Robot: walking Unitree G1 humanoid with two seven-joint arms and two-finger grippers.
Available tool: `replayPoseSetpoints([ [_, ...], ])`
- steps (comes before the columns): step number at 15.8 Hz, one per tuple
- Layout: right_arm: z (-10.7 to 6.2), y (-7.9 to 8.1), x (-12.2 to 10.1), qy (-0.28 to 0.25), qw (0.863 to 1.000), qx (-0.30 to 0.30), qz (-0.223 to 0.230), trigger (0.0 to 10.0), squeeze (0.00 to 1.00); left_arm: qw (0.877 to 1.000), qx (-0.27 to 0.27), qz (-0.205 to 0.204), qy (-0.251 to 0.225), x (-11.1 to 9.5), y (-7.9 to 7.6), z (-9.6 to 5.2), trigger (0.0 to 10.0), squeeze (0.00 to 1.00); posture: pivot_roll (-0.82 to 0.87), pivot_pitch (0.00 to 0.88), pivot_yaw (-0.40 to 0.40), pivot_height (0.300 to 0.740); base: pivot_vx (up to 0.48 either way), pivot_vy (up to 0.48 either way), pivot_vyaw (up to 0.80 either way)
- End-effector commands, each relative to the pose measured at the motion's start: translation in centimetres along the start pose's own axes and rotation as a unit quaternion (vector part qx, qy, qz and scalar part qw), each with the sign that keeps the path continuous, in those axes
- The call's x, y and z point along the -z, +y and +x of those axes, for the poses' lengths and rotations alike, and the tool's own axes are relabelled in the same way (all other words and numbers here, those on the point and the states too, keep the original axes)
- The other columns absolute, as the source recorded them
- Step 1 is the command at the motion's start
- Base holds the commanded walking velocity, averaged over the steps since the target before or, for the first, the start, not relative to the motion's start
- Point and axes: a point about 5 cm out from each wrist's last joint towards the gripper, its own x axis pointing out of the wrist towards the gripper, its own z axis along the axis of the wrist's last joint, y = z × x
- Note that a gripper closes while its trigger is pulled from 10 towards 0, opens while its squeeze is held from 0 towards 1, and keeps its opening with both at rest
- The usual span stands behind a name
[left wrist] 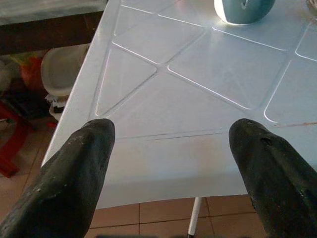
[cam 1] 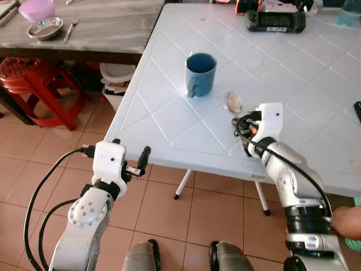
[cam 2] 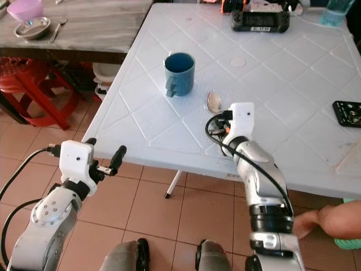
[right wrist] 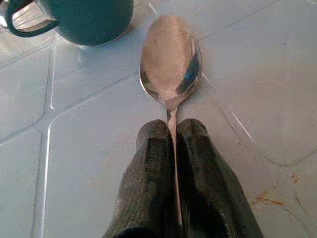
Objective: Setting the table
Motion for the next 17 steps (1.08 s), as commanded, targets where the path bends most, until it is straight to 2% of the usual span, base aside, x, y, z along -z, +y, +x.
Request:
replayPoseSetpoints([
  [1, -0.4, -0.1, 3.6, 0.079, 0.996, 0.014, 0.026, 0.0, 0.00, 1.000, 0.000, 0.005, 0.016, 0.6, 0.2, -0.1, 10.0, 0.00, 0.07, 0.173, 0.086, 0.740, 0.000, 0.000, 0.00],
  [5, -1.1, 0.5, 4.2, 0.080, 0.994, 0.036, 0.059, 0.0, 0.00, 1.000, 0.003, 0.003, 0.014, 0.7, -0.1, 0.2, 10.0, 0.00, 0.05, 0.164, 0.079, 0.740, 0.000, 0.000, 0.00],
  [7, -1.5, -0.1, 4.0, 0.062, 0.993, 0.073, 0.068, 0.0, 0.00, 1.000, -0.001, 0.000, 0.013, 0.7, -0.2, 0.3, 10.0, 0.00, 0.05, 0.155, 0.072, 0.740, 0.000, 0.000, 0.00],
  [8, -2.7, -0.8, 4.0, 0.042, 0.990, 0.111, 0.078, 0.0, 0.00, 0.999, -0.033, -0.023, 0.013, 0.9, 0.3, 0.6, 10.0, 0.00, 0.04, 0.131, 0.057, 0.740, 0.000, 0.000, 0.00],
  [9, -3.0, -1.0, 4.0, 0.039, 0.989, 0.117, 0.080, 0.0, 0.00, 0.999, -0.038, -0.024, 0.012, 0.9, 0.4, 0.6, 10.0, 0.00, 0.04, 0.131, 0.057, 0.740, 0.000, 0.000, 0.00],
  [10, -3.8, -1.6, 4.0, 0.023, 0.985, 0.147, 0.085, 0.0, 0.00, 0.999, -0.047, -0.025, 0.008, 0.9, 0.5, 1.0, 10.0, 0.00, 0.02, 0.106, 0.049, 0.740, 0.000, 0.000, 0.00],
  [13, -4.6, -1.8, 3.2, -0.030, 0.979, 0.186, 0.076, 0.0, 0.00, 0.998, -0.042, -0.036, -0.014, 0.5, 0.0, 2.3, 10.0, 0.00, 0.00, 0.074, 0.040, 0.740, 0.000, 0.000, 0.00],
  [14, -5.0, -1.5, 2.9, -0.046, 0.978, 0.191, 0.067, 1.4, 0.00, 0.998, -0.038, -0.043, -0.027, 0.3, -0.4, 2.9, 10.0, 0.00, -0.01, 0.054, 0.036, 0.740, 0.000, 0.259, 0.00],
  [15, -5.1, -1.4, 2.8, -0.056, 0.978, 0.192, 0.059, 5.3, 0.00, 0.998, -0.033, -0.046, -0.031, 0.3, -0.6, 3.3, 10.0, 0.00, -0.02, 0.036, 0.032, 0.740, 0.000, 0.480, 0.00],
  [16, -5.4, -1.3, 2.5, -0.071, 0.977, 0.198, 0.045, 10.0, 0.00, 0.997, -0.045, -0.048, -0.038, 0.3, -0.7, 3.7, 10.0, 0.00, -0.03, 0.014, 0.023, 0.740, 0.000, 0.480, 0.00],
  [17, -5.4, -1.3, 2.4, -0.077, 0.976, 0.200, 0.045, 10.0, 0.00, 0.997, -0.045, -0.049, -0.038, 0.4, -0.7, 3.8, 10.0, 0.00, -0.03, 0.010, 0.022, 0.740, 0.000, 0.480, 0.00],
])
